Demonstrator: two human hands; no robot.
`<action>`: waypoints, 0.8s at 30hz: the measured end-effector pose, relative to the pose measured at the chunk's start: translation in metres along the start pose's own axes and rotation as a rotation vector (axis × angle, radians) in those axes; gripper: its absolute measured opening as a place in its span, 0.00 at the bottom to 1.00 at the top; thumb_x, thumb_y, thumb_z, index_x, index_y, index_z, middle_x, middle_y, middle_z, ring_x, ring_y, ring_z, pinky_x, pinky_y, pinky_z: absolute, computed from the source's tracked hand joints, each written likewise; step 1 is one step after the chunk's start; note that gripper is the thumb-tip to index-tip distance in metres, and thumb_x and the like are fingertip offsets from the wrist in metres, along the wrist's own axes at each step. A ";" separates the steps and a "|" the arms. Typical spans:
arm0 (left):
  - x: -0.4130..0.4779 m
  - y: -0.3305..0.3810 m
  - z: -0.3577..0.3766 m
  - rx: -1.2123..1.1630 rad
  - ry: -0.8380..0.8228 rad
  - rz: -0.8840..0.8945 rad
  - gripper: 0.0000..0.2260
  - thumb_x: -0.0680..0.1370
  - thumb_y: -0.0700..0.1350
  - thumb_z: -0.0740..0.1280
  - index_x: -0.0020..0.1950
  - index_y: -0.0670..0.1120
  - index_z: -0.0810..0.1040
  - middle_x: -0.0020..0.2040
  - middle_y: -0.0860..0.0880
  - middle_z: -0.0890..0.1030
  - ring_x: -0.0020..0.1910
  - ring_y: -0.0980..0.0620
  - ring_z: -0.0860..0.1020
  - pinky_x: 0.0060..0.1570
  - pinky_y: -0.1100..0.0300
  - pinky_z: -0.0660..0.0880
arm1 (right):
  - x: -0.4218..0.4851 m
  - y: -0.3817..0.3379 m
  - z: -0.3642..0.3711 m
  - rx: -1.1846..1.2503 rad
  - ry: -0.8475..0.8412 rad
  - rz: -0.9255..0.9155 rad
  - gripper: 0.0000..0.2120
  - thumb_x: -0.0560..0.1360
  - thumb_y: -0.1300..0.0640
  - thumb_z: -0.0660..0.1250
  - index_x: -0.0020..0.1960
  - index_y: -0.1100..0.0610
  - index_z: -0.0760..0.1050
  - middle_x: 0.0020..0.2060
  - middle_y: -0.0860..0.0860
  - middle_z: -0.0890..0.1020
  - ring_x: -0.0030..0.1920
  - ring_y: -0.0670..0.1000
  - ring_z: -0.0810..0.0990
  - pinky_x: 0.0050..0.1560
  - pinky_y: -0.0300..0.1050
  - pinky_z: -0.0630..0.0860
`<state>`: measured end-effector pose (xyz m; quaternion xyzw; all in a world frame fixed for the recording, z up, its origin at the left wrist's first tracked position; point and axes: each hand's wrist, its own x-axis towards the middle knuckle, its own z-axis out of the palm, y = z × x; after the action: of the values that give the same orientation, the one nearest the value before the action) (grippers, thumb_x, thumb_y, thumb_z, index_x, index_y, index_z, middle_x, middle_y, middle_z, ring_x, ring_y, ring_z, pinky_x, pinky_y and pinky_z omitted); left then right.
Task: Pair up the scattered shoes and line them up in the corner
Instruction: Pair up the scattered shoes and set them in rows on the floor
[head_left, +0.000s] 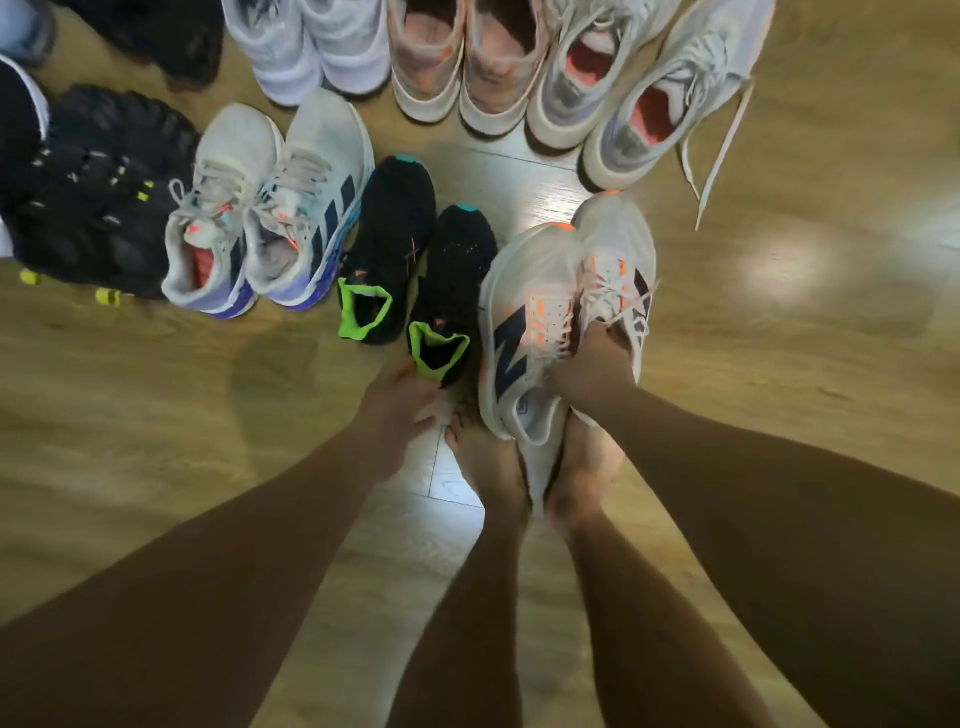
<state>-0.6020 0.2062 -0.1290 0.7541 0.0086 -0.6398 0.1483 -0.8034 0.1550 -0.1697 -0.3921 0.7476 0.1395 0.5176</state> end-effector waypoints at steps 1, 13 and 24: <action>0.002 -0.003 -0.003 0.063 0.019 0.015 0.15 0.76 0.37 0.66 0.58 0.53 0.77 0.55 0.50 0.79 0.56 0.49 0.77 0.55 0.50 0.73 | -0.001 0.001 -0.001 -0.003 0.004 -0.003 0.29 0.73 0.59 0.67 0.71 0.61 0.62 0.64 0.59 0.75 0.63 0.61 0.74 0.56 0.47 0.72; -0.037 0.098 0.022 0.334 0.106 0.238 0.23 0.78 0.47 0.66 0.72 0.49 0.68 0.63 0.47 0.76 0.59 0.47 0.76 0.62 0.45 0.74 | -0.056 -0.020 -0.067 -0.092 0.082 -0.068 0.25 0.74 0.58 0.65 0.70 0.55 0.68 0.60 0.57 0.79 0.62 0.61 0.76 0.50 0.42 0.69; -0.155 0.167 0.049 0.420 -0.022 0.445 0.17 0.75 0.49 0.68 0.64 0.48 0.76 0.59 0.49 0.79 0.57 0.48 0.78 0.61 0.51 0.74 | -0.154 -0.089 -0.145 0.043 0.173 -0.271 0.23 0.77 0.58 0.64 0.71 0.55 0.67 0.52 0.54 0.78 0.51 0.55 0.77 0.51 0.42 0.72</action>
<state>-0.6431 0.0626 0.0499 0.7445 -0.2907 -0.5876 0.1259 -0.8099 0.0758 0.0457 -0.4886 0.7324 0.0179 0.4738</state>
